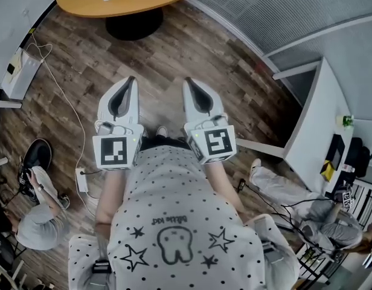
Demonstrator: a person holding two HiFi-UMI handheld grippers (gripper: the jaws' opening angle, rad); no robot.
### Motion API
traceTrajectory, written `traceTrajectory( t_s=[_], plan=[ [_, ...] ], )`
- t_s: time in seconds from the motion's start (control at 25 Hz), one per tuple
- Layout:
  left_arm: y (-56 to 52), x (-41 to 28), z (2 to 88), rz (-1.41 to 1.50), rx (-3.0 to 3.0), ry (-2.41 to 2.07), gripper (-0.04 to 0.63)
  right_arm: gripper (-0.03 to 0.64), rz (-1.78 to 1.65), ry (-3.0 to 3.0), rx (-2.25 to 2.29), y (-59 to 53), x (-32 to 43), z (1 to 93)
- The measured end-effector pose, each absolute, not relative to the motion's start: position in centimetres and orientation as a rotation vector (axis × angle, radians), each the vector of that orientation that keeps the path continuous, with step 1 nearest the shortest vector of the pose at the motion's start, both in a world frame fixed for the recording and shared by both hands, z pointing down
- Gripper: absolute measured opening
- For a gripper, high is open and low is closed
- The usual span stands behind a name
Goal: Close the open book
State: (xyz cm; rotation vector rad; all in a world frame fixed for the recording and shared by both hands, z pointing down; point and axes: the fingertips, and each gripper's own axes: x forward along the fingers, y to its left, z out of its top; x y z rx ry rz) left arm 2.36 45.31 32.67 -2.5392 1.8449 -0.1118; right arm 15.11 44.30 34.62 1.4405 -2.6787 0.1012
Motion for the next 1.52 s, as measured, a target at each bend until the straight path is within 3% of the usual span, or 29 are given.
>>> traceTrajectory(
  t_s=[0.72,1.52],
  plan=[
    [46.7,6.4,33.1,-0.09,-2.611,1.704,0.011,0.005,-0.038,-2.782,1.412,46.3,19.0,32.5],
    [33.2,4.1,34.0,-0.104,-2.676,1.716,0.011,0.005,-0.035,-2.753,1.428,33.3,16.3,32.0]
  ],
)
